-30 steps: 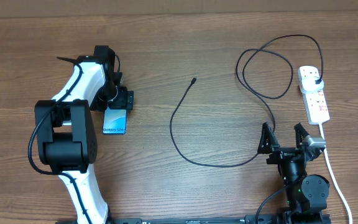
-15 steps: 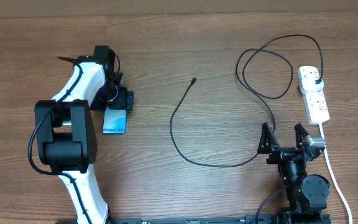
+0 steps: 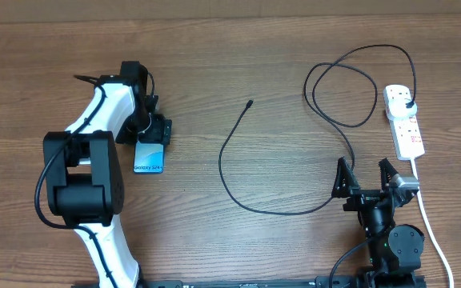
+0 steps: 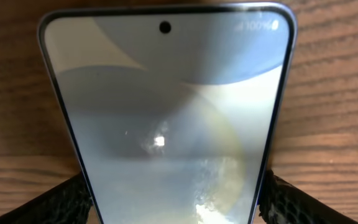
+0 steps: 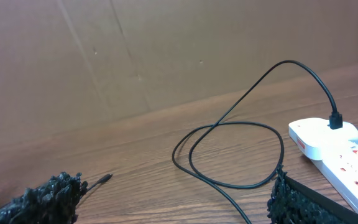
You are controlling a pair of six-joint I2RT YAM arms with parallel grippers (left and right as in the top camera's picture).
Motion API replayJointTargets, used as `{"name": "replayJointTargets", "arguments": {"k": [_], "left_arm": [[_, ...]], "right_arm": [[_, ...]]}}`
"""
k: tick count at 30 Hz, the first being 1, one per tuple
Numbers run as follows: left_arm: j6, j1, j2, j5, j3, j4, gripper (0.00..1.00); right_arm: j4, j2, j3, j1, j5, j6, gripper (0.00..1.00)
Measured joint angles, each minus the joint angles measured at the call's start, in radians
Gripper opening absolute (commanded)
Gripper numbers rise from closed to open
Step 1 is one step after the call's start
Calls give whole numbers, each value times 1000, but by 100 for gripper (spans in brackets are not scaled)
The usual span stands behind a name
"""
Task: Plug charger to phone and switch on socket
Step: 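Close the left gripper on the phone's top edge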
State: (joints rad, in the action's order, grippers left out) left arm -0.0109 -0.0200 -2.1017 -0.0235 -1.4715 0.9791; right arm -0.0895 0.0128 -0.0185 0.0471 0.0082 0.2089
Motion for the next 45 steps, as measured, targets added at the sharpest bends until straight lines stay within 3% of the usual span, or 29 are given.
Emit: {"name": "replayJointTargets", "arguments": {"k": [5,8,15,23,45], "left_arm": [[12,0,9,-28,12,1,84],[31,0,10,-51,13,0,88],[57,-30,13,-82,13,-1,89],[73,-104,13,-39,17,-7,88],[117,-118,13,6,24,-24,88]], "right_arm": [[0,0,0,0,-1,0,100],[0,0,0,0,0,0,100],[0,0,0,0,0,0,100],[0,0,0,0,0,-1,100],[0,0,0,0,0,0,100]]}}
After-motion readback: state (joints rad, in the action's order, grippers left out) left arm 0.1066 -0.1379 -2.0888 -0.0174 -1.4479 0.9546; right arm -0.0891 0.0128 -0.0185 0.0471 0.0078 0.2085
